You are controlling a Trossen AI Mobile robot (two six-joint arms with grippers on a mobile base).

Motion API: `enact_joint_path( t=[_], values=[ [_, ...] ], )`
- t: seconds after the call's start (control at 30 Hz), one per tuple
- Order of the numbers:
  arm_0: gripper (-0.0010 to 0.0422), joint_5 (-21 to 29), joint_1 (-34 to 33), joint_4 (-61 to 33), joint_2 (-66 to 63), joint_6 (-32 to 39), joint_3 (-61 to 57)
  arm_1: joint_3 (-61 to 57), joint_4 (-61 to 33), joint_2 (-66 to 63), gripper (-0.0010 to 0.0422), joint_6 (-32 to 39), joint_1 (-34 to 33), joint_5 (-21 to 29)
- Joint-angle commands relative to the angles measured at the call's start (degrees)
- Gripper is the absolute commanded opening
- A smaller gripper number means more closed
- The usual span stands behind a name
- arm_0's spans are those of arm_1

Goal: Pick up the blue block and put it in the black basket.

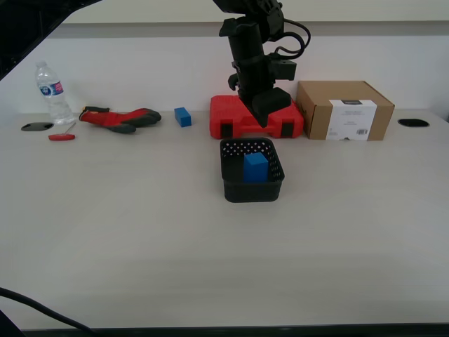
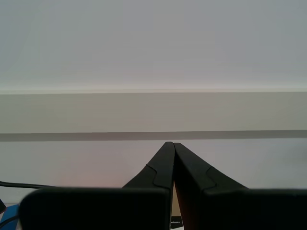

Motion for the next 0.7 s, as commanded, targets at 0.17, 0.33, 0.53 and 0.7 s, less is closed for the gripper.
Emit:
enact_joint_path(
  t=[0.17, 0.33, 0.53, 0.7],
  values=[
    [0.0000, 0.00, 0.04, 0.13, 0.00, 0.00, 0.07, 0.00, 0.44, -0.04, 0.0000, 0.09, -0.02, 0.15],
    [0.0000, 0.00, 0.07, 0.13, 0.00, 0.00, 0.07, 0.00, 1.14, -0.04, 0.0000, 0.09, -0.02, 0.15],
    [0.0000, 0.00, 0.07, 0.13, 0.00, 0.00, 0.07, 0.00, 2.08, -0.04, 0.0000, 0.09, 0.02, 0.15],
    [0.0000, 0.00, 0.07, 0.13, 0.00, 0.00, 0.07, 0.00, 2.21, -0.04, 0.0000, 0.09, 0.04, 0.15]
  ],
)
